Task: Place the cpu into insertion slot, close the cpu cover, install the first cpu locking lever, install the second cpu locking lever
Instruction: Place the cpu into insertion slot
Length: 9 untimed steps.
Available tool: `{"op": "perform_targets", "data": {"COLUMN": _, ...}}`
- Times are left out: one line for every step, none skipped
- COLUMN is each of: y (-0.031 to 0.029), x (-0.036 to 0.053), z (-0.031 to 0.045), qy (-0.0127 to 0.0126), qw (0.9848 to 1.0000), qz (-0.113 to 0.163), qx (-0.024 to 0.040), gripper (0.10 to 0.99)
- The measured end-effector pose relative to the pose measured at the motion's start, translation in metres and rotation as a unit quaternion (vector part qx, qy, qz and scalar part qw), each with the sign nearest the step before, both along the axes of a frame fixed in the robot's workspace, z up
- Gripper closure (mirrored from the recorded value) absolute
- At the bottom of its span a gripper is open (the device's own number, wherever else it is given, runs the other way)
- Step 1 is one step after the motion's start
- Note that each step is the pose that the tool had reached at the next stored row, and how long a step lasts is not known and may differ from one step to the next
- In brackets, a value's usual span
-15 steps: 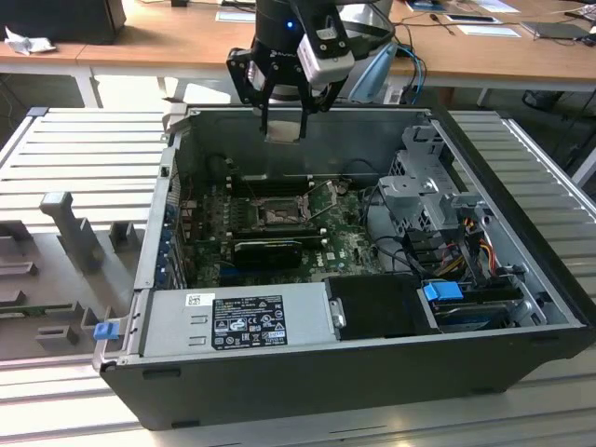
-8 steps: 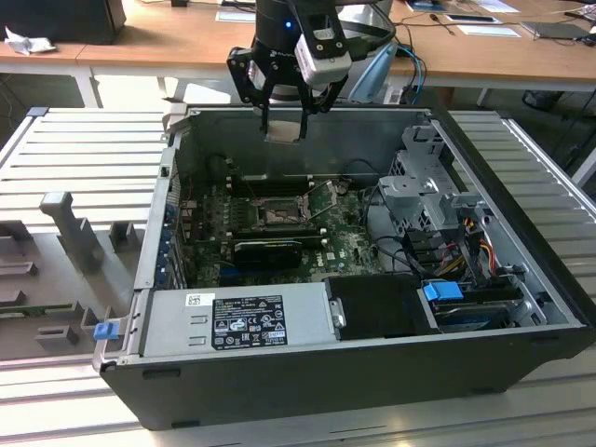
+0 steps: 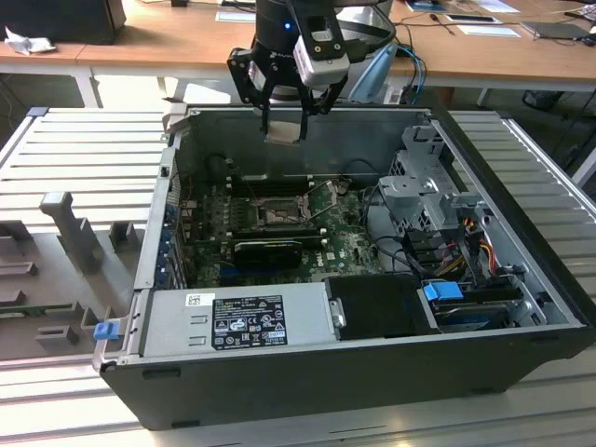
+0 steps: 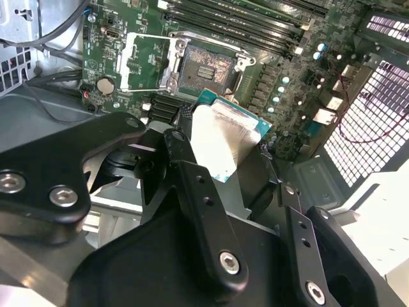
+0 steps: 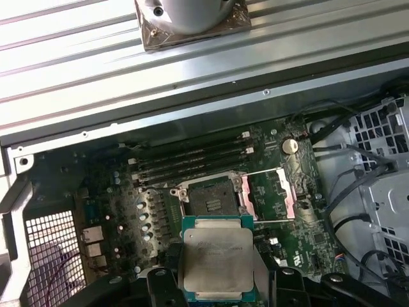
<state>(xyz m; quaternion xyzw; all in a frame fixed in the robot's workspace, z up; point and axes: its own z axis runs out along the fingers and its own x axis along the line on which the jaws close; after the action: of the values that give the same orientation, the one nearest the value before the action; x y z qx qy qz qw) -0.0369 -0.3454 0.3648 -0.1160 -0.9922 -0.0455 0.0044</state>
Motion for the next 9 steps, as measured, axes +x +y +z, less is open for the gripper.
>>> {"op": "perform_targets", "data": {"y": 0.0, "x": 0.0, "z": -0.001, "qy": 0.0, "qw": 1.0, "qz": 0.0, "qx": 0.0, "gripper": 0.561}}
{"op": "perform_targets", "data": {"y": 0.0, "x": 0.0, "z": -0.0012, "qy": 0.0001, "qw": 1.0, "qz": -0.001, "qx": -0.0001, "gripper": 0.561}}
{"op": "perform_targets", "data": {"y": 0.0, "x": 0.0, "z": -0.0015, "qy": 0.0, "qw": 1.0, "qz": -0.005, "qx": 0.0, "gripper": 0.561}}
{"op": "perform_targets", "data": {"y": 0.0, "x": 0.0, "z": -0.0015, "qy": 0.0001, "qw": 1.0, "qz": -0.008, "qx": -0.0001, "gripper": 0.561}}
{"op": "perform_targets", "data": {"y": 0.0, "x": 0.0, "z": -0.0016, "qy": 0.0, "qw": 1.0, "qz": -0.01, "qx": 0.0, "gripper": 0.561}}
{"op": "perform_targets", "data": {"y": 0.0, "x": 0.0, "z": -0.0017, "qy": 0.0, "qw": 0.9999, "qz": -0.012, "qx": -0.0001, "gripper": 0.561}}
{"op": "perform_targets", "data": {"y": 0.0, "x": 0.0, "z": -0.0018, "qy": 0.0001, "qw": 0.9999, "qz": -0.014, "qx": -0.0001, "gripper": 0.561}}
{"op": "perform_targets", "data": {"y": 0.0, "x": 0.0, "z": -0.0018, "qy": 0.0, "qw": 0.9999, "qz": -0.016, "qx": 0.0, "gripper": 0.561}}
{"op": "perform_targets", "data": {"y": 0.0, "x": 0.0, "z": -0.0019, "qy": 0.0, "qw": 0.9998, "qz": -0.017, "qx": 0.0, "gripper": 0.561}}
